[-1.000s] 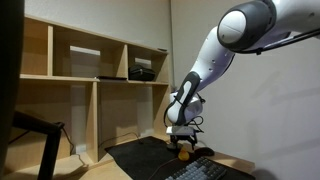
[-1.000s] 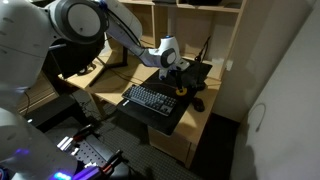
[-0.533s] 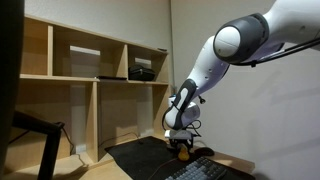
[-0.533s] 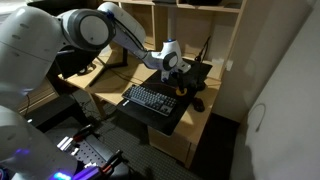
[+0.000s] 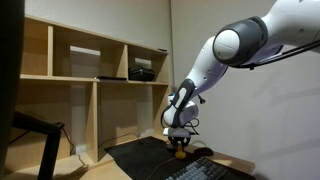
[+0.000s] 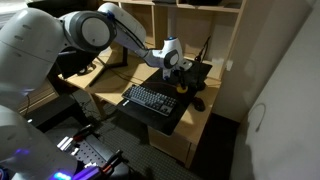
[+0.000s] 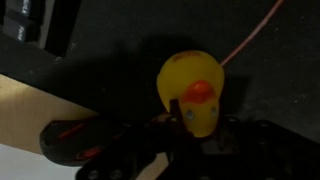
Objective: Place the rubber duck on the top shelf
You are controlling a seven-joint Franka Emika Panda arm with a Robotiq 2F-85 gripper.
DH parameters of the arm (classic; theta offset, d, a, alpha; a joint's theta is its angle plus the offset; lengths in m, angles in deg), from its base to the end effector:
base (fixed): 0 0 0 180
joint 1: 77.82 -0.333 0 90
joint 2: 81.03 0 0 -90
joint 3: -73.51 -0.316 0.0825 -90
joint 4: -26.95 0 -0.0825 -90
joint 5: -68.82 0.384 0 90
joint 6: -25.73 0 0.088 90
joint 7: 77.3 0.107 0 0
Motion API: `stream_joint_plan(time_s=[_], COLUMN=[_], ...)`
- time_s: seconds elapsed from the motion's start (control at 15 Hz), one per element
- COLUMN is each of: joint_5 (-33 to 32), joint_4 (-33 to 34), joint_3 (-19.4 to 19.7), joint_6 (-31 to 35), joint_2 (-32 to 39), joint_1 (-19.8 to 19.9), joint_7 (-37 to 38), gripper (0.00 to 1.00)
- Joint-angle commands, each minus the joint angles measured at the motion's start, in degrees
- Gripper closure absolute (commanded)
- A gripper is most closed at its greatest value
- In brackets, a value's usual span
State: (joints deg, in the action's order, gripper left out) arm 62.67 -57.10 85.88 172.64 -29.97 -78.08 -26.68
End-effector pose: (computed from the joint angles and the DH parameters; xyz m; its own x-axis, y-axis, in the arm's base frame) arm 0.7272 -0.1218 0.1772 0.5811 -0.7526 0.3097 -0.7921 -0.6104 0.0027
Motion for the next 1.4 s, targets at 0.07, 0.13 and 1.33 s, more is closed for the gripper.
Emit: stream_joint_plan(time_s=[0.07,0.13,1.33], joint_5=[1.1,1.0,9.9], joint_4=[-6.9,-8.5,-20.6], joint_3=[-1.4,-1.5,-10.3], joint_6=[1.4,1.9,14.8], joint_2=[-7.7,-9.6,-31.2], joint_1=[-0.8,-1.1,-7.5], joint_7=[-7.8,-9.3,-21.1], gripper=[0.94,0.95,0.94])
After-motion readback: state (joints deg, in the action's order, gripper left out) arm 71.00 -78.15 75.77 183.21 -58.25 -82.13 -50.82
